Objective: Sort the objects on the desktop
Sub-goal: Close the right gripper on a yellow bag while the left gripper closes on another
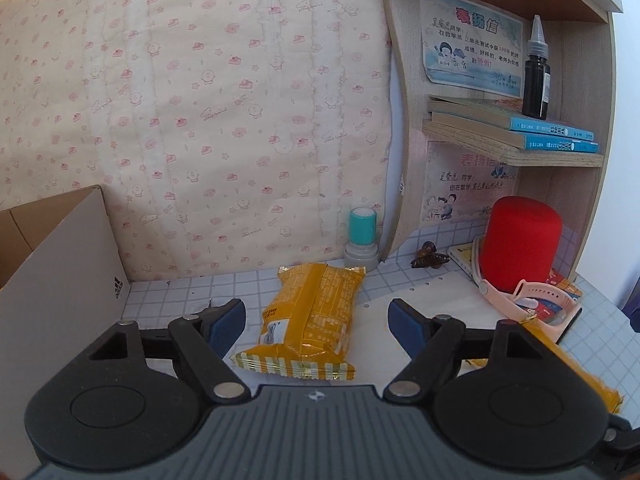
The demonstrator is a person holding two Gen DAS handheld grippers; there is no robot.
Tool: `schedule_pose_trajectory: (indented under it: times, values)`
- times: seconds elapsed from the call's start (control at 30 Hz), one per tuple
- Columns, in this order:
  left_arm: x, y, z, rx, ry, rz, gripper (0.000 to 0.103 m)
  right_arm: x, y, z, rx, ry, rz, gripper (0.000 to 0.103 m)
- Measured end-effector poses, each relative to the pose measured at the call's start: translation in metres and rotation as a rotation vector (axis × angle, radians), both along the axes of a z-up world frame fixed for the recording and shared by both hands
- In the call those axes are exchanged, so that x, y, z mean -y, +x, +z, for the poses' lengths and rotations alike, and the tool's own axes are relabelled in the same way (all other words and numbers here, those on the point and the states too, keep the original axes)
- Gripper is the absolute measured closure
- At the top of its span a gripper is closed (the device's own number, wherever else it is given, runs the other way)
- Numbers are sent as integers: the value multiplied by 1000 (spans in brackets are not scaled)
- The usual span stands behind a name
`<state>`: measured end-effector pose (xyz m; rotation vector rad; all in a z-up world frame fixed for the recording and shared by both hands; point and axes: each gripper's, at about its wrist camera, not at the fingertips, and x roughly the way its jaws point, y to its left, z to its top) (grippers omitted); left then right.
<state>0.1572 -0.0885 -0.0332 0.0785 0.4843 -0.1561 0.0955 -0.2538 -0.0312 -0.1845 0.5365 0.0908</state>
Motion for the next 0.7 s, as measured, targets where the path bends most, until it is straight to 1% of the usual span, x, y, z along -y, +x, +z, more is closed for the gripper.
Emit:
schedule_pose_trajectory:
  times: [0.07,0.17,0.3,0.5,0.7]
  values:
    - [2,6,-2,-20,1,-6,22,2,1,-5,-17,12,-5,5]
    - [5,15,-5,-33,1,-9,22,-1,3,-11,-18,-35,-14,5]
    - [6,25,-11,-60,-7,-2,22,1,10,-15,-46,8,18,5]
    - [9,36,-17,-76,-2,5,21,2,22,-25,-86,20,27,5]
    - [9,46,-21,-83,11,36,19,5,30,-35,-128,42,39,5]
